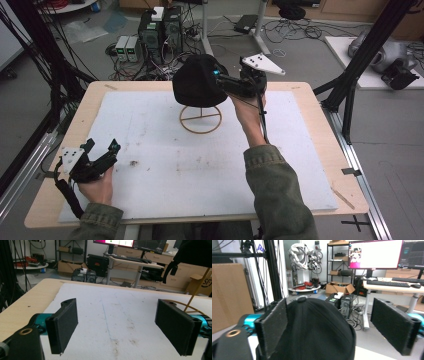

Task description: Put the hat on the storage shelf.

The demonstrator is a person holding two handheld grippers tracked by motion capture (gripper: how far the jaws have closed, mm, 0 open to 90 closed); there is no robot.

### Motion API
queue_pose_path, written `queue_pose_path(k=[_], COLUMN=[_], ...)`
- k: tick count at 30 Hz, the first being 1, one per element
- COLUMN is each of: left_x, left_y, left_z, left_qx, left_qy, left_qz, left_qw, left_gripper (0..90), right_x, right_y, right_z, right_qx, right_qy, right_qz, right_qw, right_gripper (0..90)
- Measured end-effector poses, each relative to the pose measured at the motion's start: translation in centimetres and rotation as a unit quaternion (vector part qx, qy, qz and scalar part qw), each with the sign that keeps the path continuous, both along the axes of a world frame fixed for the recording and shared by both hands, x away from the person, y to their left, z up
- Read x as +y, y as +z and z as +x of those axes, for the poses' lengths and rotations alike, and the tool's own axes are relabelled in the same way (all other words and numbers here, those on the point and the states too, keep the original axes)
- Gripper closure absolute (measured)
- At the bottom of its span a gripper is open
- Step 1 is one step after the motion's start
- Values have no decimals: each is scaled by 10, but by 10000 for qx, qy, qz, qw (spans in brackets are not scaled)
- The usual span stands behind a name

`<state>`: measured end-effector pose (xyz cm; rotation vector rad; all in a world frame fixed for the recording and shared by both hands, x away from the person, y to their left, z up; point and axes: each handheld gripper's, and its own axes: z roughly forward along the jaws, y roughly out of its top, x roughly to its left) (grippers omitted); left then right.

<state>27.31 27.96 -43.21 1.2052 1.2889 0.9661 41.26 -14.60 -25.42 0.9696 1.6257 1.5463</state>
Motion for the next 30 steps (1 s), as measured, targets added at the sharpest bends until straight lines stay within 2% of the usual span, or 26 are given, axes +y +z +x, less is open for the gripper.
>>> queue_pose_path(k=[3,7,10,13,17,26,30], left_x=[0,0,0,-1,-1,-3,-3], left_y=[0,0,0,1,1,2,1], left_z=[0,-1,-1,-2,-2,-3,-2], left_qx=[3,33,44,49,39,44,57], left_qy=[3,0,-8,-17,-13,-35,-37], left_qz=[3,42,31,39,44,33,39], left_qw=[10000,10000,10000,10000,10000,10000,10000], left_gripper=[188,188,188,188,188,189,189], right_x=[-10,-26,-35,-43,-54,-77,-87], right_y=[-3,-9,-15,-20,-31,-57,-63], right_z=[-9,-17,-22,-25,-32,-56,-65], right_qx=[-56,49,33,60,72,45,70], right_qy=[-7,-31,-156,-251,-371,-593,-657], right_qz=[-36,89,-28,-36,36,-160,-53], right_qw=[10000,9999,9999,9997,9993,9981,9978], right_gripper=[118,118,117,117,116,116,116])
